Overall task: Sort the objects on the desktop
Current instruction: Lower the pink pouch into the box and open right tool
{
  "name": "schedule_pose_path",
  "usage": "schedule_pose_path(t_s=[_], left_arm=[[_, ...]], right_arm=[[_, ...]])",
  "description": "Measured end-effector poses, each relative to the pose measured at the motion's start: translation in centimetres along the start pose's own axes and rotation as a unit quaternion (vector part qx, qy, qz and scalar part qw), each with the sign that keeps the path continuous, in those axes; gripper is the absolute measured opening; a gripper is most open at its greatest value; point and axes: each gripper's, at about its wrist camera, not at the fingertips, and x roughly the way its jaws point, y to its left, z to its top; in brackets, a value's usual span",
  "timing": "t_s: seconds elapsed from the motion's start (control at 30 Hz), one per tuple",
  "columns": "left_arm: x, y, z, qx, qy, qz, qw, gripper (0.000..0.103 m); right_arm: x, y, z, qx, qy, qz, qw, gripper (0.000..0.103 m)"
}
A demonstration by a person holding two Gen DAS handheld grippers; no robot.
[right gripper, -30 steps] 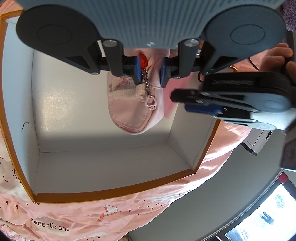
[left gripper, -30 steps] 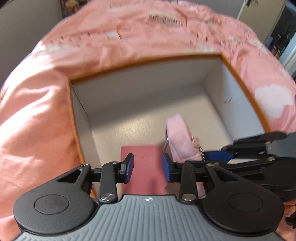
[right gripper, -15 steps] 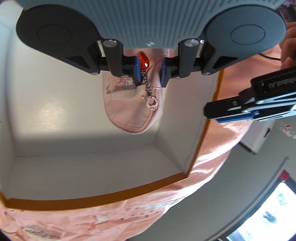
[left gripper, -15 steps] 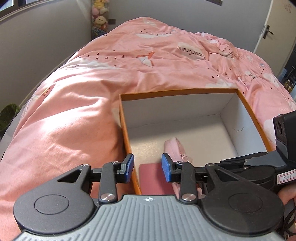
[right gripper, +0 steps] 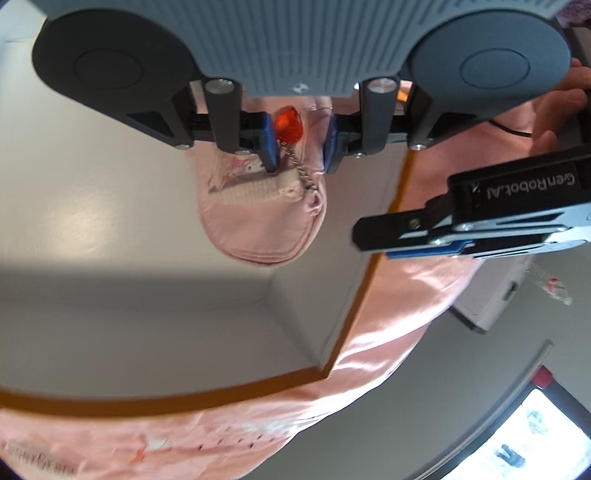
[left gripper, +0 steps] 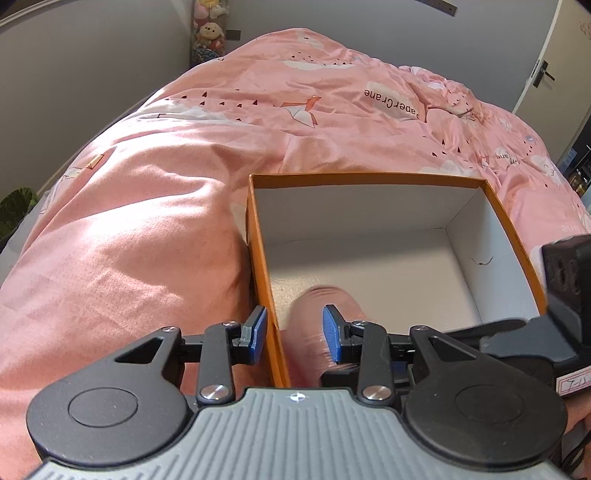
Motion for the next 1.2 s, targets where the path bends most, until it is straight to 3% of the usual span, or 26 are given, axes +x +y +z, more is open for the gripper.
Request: schedule_pose_path(t_s=[0.07,0.13,0.3,0.37,0.5,0.87,1.2], left_arm=[[-0.1,0.3,0.0,-0.005,0.0,0.002,1.0,0.038],[-0.2,0.6,-0.1,-0.01,-0.001,0.002,0.9999,0.038],[0.1,0.8,-0.3,-0.013,0.002,0.002,0.9999,0.038],[0.2,0.8,-0.4,-0.013,0.003,0.001,0.9999,0.038],[0.3,0.8,-0.5,-0.014,0.002,0.001,0.9999,0.038],[0.4,-0.2,-1.2,-0.011,0.007,0.014,0.9998,0.038],[-2.6,-3.5,-2.5,0.023,-0.066,0.037,0.9968,0.038]], right_arm=[[0.6,-0.5,-0.2,0.027,0.013,0.032,0.999,0.037],[0.7,-0.6,-0.4,0.033,0.012,0.033,0.999,0.04],[-2.0,-1.5,0.1,0.059,-0.039,0.045,0.996,0.041],[-2.9,-2.0,0.3,0.069,-0.056,0.01,0.996,0.041],[-2.5,-1.8,-0.5,0.059,-0.051,-0.083,0.994,0.042],[-1.2,-0.5,-2.6,0.084,-0.069,-0.103,0.989,0.04],[-7.9,2.4,-6.3,0.027,-0.182,-0.185,0.965,0.041]])
